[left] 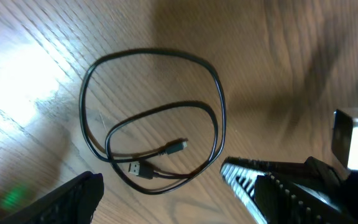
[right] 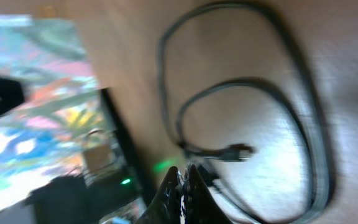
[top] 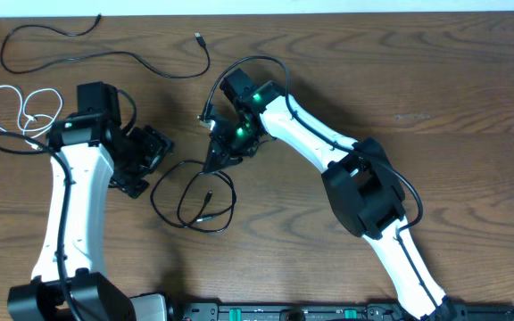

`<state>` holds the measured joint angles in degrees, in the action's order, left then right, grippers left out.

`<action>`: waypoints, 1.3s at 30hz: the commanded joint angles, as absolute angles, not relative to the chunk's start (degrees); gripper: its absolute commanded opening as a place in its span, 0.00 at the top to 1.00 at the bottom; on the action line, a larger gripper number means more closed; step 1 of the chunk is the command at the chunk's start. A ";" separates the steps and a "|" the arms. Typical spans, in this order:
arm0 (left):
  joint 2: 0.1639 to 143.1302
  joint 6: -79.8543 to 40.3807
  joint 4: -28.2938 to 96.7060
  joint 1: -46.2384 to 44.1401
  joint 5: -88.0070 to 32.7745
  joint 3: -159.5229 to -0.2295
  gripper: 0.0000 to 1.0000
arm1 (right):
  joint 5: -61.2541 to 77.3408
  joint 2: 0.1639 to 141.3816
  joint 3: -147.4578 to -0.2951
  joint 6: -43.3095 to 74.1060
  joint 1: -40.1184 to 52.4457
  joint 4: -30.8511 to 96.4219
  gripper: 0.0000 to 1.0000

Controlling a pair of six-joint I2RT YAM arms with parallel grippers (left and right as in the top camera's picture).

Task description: Untangle cables

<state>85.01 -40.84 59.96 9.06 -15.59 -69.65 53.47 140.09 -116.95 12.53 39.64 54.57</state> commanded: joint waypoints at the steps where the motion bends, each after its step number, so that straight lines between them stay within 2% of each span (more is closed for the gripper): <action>1: 87.44 -41.23 60.12 8.25 -15.88 -69.10 0.18 | 61.93 140.03 -118.10 10.00 38.22 54.76 0.99; 6: 89.62 -41.23 60.47 8.19 -16.03 -69.08 0.19 | 45.74 140.03 -118.10 10.20 36.49 60.51 0.97; 9: 91.29 -41.63 59.59 7.70 -15.84 -68.77 0.22 | 35.77 140.03 -118.10 10.20 36.32 63.86 0.72; 10: 92.77 -42.15 57.95 7.01 -15.88 -68.66 0.35 | 31.42 140.03 -118.10 10.20 36.58 65.43 0.63; 11: 93.69 -43.05 57.17 6.52 -15.88 -68.66 0.37 | 30.11 140.03 -118.10 10.20 36.80 65.87 0.58; 12: 94.67 -44.03 56.25 5.96 -15.88 -68.66 0.37 | 29.32 140.03 -118.08 10.20 37.04 66.04 0.53; 14: 96.55 -45.91 54.65 4.78 -15.88 -68.66 0.37 | 28.18 140.03 -118.08 10.24 37.58 65.95 0.36; 18: 101.08 -48.01 51.57 1.28 -15.88 -68.66 0.37 | 23.42 140.03 -118.08 14.39 38.24 65.58 0.19; 20: 103.70 -49.12 49.80 -0.69 -15.86 -68.66 0.37 | 19.38 140.03 -118.08 17.65 38.00 65.80 0.04; 21: 104.73 -49.58 48.88 -1.41 -15.86 -68.66 0.37 | 18.70 140.03 -118.08 18.31 37.69 65.89 0.01; 30: 109.45 -51.77 41.43 -2.35 -15.49 -68.66 0.40 | 16.99 140.03 -118.08 18.37 29.76 69.08 0.01; 32: 109.69 -51.79 41.41 -2.59 -12.78 -68.66 0.44 | 16.99 140.03 -118.08 18.39 26.98 70.17 0.01; 39: 110.93 -53.04 41.43 -5.48 -4.23 -68.66 0.46 | 17.02 140.03 -118.08 18.39 22.41 71.59 0.01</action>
<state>109.43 -51.29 41.39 -3.73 -10.50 -69.28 18.59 139.59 -118.34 17.85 22.87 71.42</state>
